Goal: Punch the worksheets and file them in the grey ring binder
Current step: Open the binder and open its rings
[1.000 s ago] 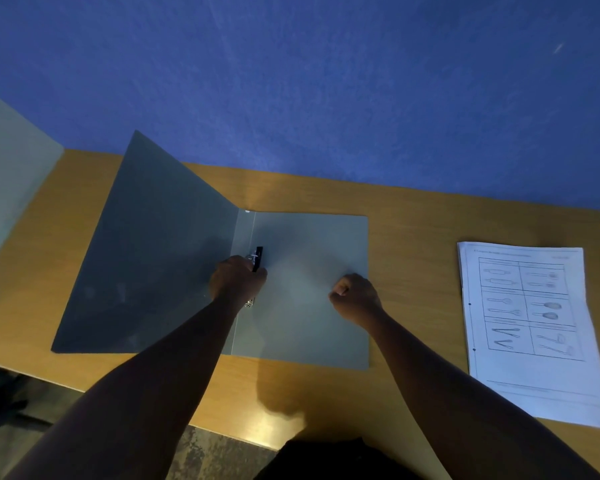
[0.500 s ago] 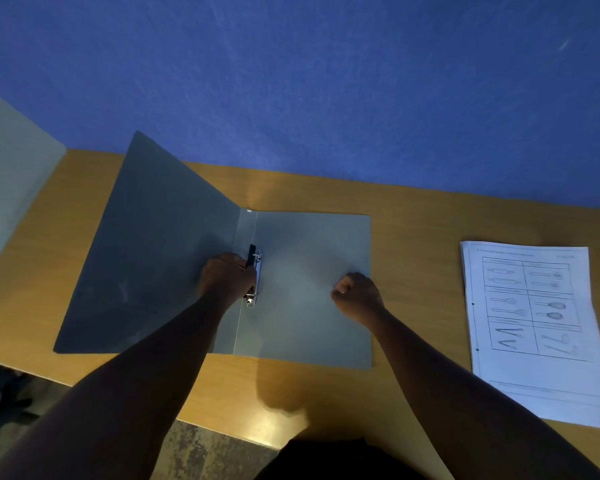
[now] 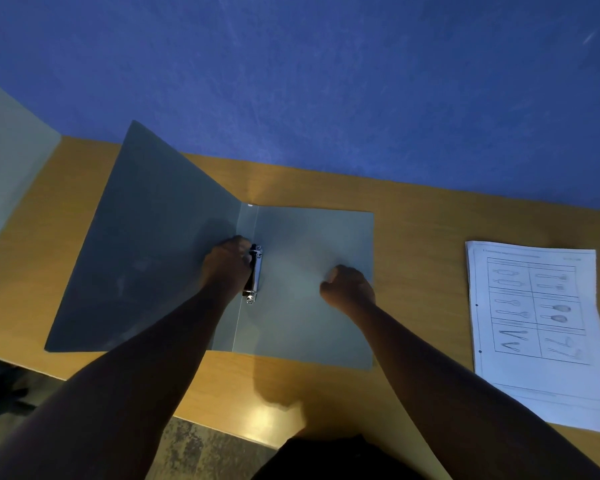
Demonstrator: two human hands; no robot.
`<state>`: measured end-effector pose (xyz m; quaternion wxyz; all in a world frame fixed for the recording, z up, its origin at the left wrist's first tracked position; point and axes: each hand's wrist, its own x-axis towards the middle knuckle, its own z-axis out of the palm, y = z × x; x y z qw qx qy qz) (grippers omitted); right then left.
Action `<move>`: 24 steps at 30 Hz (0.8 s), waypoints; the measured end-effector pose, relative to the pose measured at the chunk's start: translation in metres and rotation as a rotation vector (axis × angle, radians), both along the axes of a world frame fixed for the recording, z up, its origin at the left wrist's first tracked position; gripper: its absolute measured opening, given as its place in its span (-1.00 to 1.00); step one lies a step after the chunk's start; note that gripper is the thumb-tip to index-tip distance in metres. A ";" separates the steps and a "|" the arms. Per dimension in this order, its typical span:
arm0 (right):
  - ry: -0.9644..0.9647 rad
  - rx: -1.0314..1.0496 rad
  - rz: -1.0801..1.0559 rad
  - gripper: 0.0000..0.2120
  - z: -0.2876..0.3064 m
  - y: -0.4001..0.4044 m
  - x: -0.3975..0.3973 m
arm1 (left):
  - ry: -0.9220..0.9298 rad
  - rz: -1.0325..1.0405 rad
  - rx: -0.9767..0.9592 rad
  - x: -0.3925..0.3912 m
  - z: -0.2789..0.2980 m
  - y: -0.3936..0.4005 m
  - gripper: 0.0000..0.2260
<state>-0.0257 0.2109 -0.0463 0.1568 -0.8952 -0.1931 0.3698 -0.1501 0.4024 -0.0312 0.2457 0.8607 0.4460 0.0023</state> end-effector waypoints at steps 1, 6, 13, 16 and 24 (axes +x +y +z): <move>0.007 0.025 -0.002 -0.63 0.001 0.005 -0.001 | -0.008 -0.002 -0.004 0.001 -0.001 0.000 -0.81; 0.106 0.241 0.043 -0.72 0.006 0.037 -0.013 | -0.020 -0.015 -0.002 0.004 -0.003 0.005 -0.82; 0.165 0.299 0.179 -0.49 0.010 0.083 -0.019 | -0.011 -0.067 0.004 0.005 -0.006 0.013 -0.82; 0.176 0.257 0.227 -0.46 0.006 0.098 -0.021 | -0.023 -0.049 -0.014 0.005 -0.007 0.014 -0.85; 0.155 0.216 0.294 -0.48 -0.004 0.110 -0.023 | 0.004 -0.042 -0.014 0.005 -0.008 0.016 -0.88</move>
